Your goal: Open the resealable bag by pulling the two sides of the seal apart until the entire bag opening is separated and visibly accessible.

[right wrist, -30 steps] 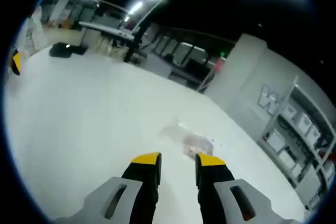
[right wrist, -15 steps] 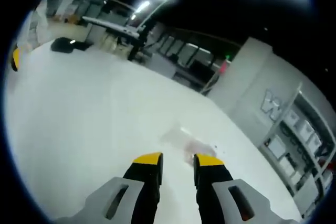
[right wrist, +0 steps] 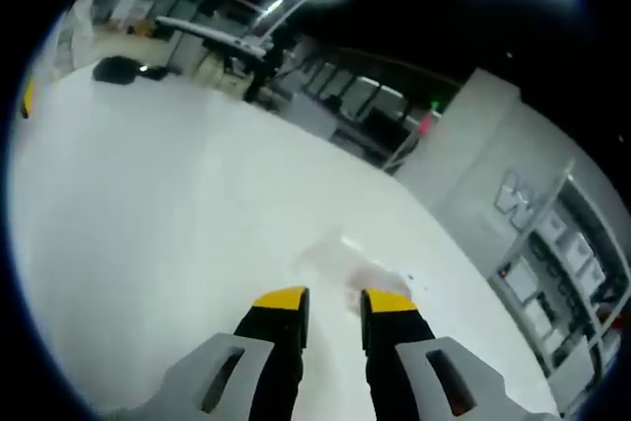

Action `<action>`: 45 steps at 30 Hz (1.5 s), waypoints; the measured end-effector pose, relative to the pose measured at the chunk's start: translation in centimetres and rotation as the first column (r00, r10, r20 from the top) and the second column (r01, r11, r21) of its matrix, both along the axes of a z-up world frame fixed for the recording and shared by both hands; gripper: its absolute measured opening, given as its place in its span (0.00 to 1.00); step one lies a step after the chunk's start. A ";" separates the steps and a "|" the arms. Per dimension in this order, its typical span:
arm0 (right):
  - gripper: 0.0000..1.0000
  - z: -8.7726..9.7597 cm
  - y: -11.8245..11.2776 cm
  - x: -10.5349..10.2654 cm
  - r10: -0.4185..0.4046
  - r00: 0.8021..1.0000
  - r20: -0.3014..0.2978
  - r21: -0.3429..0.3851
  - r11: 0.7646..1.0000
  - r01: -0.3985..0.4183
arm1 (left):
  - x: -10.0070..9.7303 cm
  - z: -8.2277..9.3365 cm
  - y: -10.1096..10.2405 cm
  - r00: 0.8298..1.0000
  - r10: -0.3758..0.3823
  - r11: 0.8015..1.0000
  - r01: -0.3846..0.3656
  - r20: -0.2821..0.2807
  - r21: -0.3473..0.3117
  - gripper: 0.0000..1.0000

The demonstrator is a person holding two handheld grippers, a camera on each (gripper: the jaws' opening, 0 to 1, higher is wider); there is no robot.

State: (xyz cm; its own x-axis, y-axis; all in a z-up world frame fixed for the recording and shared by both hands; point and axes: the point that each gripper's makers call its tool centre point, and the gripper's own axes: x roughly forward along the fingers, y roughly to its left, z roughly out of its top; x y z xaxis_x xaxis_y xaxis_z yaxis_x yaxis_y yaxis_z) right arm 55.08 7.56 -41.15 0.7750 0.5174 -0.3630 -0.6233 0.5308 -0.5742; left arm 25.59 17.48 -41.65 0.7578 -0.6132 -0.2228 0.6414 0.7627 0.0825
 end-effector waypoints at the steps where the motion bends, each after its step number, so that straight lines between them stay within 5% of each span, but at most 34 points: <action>1: 0.17 0.0 0.1 0.2 0.003 1.000 0.006 -0.010 1.000 -0.003 | 0.0 0.0 0.0 1.000 0.001 1.000 -0.001 -0.001 -0.001 0.71; 45: 0.17 -1.7 1.5 1.5 0.102 0.993 0.067 -0.210 0.974 -0.085 | 0.5 0.5 0.5 0.999 0.031 0.999 -0.031 0.012 -0.018 0.71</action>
